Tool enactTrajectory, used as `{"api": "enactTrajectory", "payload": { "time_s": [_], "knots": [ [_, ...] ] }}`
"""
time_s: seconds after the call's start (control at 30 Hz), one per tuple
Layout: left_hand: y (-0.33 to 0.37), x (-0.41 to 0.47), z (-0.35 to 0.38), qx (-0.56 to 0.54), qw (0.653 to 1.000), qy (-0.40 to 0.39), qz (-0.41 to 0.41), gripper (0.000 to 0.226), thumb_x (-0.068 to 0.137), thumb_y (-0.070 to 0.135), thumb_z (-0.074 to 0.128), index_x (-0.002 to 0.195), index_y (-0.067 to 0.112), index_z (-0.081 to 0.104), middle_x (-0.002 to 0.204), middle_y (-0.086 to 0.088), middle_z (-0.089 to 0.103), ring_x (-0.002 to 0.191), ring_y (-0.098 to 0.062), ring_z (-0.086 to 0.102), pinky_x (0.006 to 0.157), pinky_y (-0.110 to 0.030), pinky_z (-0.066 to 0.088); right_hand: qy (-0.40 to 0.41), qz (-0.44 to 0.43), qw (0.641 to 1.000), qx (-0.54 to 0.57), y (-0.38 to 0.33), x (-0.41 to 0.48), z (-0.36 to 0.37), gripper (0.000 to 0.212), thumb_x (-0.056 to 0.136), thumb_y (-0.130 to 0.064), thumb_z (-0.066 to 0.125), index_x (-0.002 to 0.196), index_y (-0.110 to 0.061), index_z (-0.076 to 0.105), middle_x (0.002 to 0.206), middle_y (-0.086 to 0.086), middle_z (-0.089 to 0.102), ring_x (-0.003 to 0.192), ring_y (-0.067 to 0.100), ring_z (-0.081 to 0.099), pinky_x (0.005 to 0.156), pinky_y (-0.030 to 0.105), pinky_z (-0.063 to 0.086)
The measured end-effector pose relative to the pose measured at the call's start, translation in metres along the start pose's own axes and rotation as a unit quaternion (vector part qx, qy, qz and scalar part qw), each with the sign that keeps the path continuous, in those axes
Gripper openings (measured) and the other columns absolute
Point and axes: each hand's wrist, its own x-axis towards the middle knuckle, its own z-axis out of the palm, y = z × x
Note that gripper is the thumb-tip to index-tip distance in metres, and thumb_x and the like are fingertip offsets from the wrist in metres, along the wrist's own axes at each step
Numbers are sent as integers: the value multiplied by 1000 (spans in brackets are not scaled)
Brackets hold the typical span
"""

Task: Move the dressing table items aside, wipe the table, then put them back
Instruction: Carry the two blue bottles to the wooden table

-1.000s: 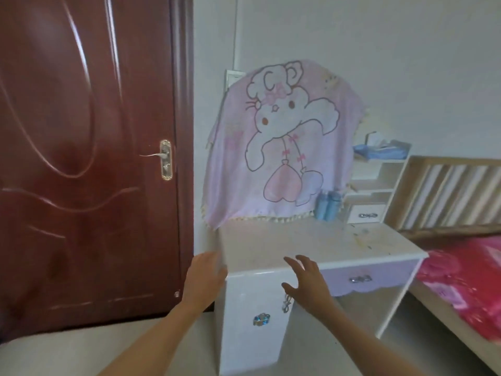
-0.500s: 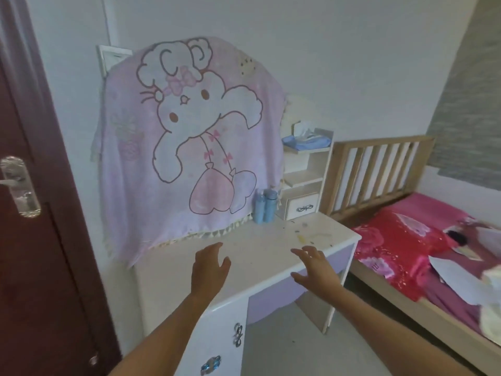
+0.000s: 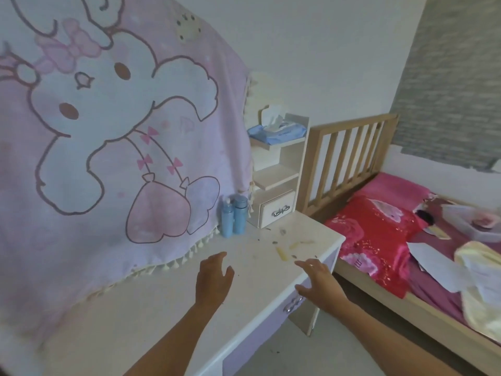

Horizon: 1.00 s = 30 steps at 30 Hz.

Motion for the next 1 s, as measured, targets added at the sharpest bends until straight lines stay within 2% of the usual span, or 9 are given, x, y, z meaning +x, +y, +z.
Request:
{"api": "enactTrajectory", "payload": {
  "time_s": [0.27,0.4,0.6,0.7,0.87,1.0],
  "knots": [
    [10,90,63,7,997,37,-72,44,92,17,51,134,12,44,138,-5,47,131,-21,34,105,-29,31,-4,-74,997,34,42,130,3,59,88,-33,57,141,-27,31,143,2,33,129,20,34,106,27,36],
    [13,121,88,10,990,67,-126,45,92,17,51,135,12,43,137,-5,48,131,-21,35,104,-30,33,-45,-128,990,28,53,183,9,60,88,-34,56,141,-29,28,145,-1,31,131,19,31,106,25,28],
    [2,148,110,0,977,94,-194,47,90,15,54,135,11,43,139,-4,46,130,-21,35,104,-29,30,-92,-173,977,83,41,255,23,63,88,-31,57,143,-29,26,143,2,32,131,19,31,106,24,28],
    [-6,169,111,-6,970,104,-221,51,89,16,56,137,11,40,140,-5,44,131,-21,35,107,-30,28,-87,-183,970,135,24,287,29,64,88,-27,58,143,-27,25,142,2,34,130,18,33,105,22,26],
    [-20,225,117,-30,970,106,-219,58,83,16,65,135,6,42,136,-12,49,125,-25,45,106,-34,33,-59,-185,966,171,-7,339,40,63,87,-22,59,142,-21,27,141,4,36,130,20,34,105,26,30],
    [-25,268,119,-54,973,114,-193,54,77,8,70,126,1,50,123,-15,57,114,-29,53,90,-24,36,-53,-216,968,116,-22,376,42,63,90,-24,55,143,-27,22,143,4,31,128,23,34,102,27,32]
  ]
}}
